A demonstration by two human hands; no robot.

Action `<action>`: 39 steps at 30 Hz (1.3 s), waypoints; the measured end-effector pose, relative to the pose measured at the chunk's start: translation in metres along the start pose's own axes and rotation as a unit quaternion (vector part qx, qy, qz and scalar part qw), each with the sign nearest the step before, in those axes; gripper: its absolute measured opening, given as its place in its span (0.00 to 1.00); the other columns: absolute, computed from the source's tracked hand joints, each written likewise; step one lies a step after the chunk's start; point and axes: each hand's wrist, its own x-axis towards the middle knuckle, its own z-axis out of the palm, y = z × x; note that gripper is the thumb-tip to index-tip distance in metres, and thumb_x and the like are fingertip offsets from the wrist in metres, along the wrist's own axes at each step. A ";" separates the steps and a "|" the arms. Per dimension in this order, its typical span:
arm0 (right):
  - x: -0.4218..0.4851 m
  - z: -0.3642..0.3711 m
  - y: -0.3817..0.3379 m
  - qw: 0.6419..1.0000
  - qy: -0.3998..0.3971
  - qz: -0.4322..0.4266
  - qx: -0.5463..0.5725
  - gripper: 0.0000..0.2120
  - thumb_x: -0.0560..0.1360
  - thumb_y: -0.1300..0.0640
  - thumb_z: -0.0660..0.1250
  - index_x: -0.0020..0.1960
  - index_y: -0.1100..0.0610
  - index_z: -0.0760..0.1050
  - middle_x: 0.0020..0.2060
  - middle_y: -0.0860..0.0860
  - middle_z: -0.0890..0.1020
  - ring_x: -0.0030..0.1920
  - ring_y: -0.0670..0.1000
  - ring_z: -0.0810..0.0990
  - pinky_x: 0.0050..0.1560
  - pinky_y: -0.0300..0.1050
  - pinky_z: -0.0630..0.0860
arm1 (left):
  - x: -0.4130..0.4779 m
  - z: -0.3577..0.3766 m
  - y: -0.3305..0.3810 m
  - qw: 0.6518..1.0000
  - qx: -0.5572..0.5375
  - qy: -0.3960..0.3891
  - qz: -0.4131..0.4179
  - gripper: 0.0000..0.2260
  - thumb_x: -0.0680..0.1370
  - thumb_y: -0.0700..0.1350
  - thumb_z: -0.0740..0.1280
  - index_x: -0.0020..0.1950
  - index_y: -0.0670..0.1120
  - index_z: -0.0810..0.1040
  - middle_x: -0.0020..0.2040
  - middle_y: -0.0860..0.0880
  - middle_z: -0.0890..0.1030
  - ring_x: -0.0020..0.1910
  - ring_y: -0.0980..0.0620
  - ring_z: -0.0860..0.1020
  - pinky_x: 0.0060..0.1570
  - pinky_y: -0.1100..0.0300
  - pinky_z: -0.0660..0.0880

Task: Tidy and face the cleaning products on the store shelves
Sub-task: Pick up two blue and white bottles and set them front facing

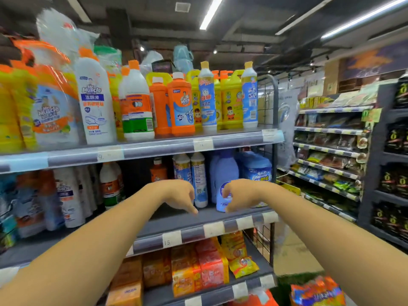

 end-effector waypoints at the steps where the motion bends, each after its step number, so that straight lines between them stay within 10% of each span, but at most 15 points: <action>1: -0.005 -0.008 0.002 1.000 0.002 0.004 -0.007 0.27 0.73 0.46 0.68 0.67 0.60 0.72 0.64 0.55 0.76 0.59 0.57 0.77 0.52 0.50 0.75 | -0.004 -0.009 0.006 1.000 0.006 0.002 0.003 0.24 0.75 0.58 0.70 0.64 0.45 0.78 0.62 0.49 0.79 0.57 0.51 0.76 0.60 0.54 0.73; 10: -0.037 -0.094 0.028 0.992 0.105 0.066 -0.026 0.26 0.71 0.47 0.72 0.62 0.63 0.77 0.59 0.58 0.80 0.57 0.58 0.78 0.57 0.52 0.76 | -0.018 -0.096 0.049 0.997 0.046 0.059 0.008 0.23 0.73 0.59 0.71 0.60 0.44 0.80 0.55 0.47 0.81 0.46 0.50 0.79 0.45 0.53 0.80; 22: 0.008 -0.176 0.103 0.981 0.173 0.093 0.003 0.28 0.71 0.51 0.74 0.66 0.63 0.73 0.62 0.57 0.77 0.53 0.54 0.78 0.52 0.48 0.79 | 0.038 -0.183 0.085 0.988 0.061 0.135 -0.042 0.25 0.76 0.57 0.69 0.66 0.42 0.75 0.63 0.45 0.78 0.61 0.45 0.76 0.61 0.51 0.75; 29: 0.064 -0.189 0.148 0.973 0.200 0.107 0.026 0.23 0.72 0.51 0.73 0.60 0.62 0.74 0.50 0.54 0.75 0.51 0.54 0.75 0.50 0.45 0.75 | 0.109 -0.196 0.076 0.968 0.031 0.216 -0.123 0.15 0.76 0.54 0.70 0.40 0.45 0.72 0.38 0.48 0.73 0.36 0.52 0.70 0.30 0.60 0.66; 34: 0.112 -0.190 0.176 0.949 0.263 0.139 0.104 0.26 0.70 0.49 0.74 0.61 0.62 0.71 0.50 0.55 0.76 0.50 0.53 0.77 0.49 0.45 0.79 | 0.150 -0.198 0.072 0.942 0.004 0.278 -0.186 0.23 0.76 0.55 0.70 0.60 0.39 0.74 0.49 0.45 0.74 0.47 0.49 0.73 0.37 0.59 0.71; 39: 0.157 -0.187 0.192 0.884 0.334 0.153 0.289 0.39 0.66 0.51 0.78 0.67 0.61 0.61 0.56 0.57 0.74 0.54 0.55 0.76 0.44 0.46 0.76 | 0.191 -0.195 0.057 0.858 -0.228 0.402 -0.225 0.46 0.73 0.52 0.75 0.76 0.36 0.48 0.64 0.41 0.73 0.60 0.42 0.75 0.45 0.52 0.75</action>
